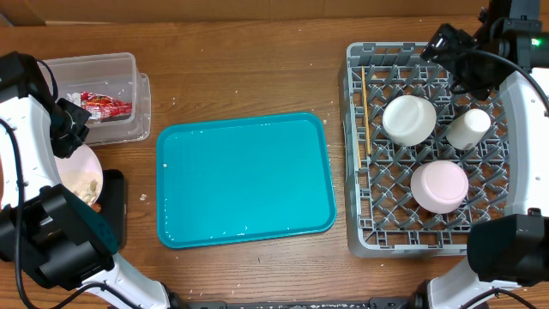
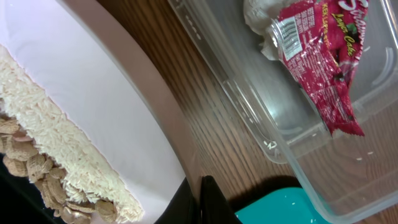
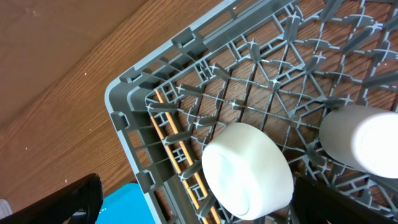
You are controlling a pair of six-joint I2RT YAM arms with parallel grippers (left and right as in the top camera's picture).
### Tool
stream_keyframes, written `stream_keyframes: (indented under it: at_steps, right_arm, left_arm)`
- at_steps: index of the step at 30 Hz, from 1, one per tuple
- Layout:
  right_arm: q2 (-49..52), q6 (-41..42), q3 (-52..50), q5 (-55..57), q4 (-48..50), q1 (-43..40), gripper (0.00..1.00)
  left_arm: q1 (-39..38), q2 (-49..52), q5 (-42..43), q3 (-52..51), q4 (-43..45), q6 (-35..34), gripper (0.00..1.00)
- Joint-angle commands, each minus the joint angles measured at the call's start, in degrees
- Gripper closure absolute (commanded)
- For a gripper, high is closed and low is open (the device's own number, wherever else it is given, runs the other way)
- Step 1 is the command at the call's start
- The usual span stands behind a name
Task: Sort waste into correct bins and load items into the dishwasher
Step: 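Tilt the plate with the left gripper to dump scraps onto the black tray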
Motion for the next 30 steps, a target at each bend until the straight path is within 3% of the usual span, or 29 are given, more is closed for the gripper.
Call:
stream_keyframes:
  at_steps: [1,30]
  right_arm:
    - [-0.28,0.09,0.15,-0.28,0.33,-0.07,0.0]
    - [-0.28,0.09,0.15,-0.28,0.33,-0.07,0.0]
  left_arm:
    - [0.11,-0.28,2.1,-0.2,0.0,2.58,0.96]
    - [7.61,-0.31,16.85,-0.2,-0.9,8.74,0.96]
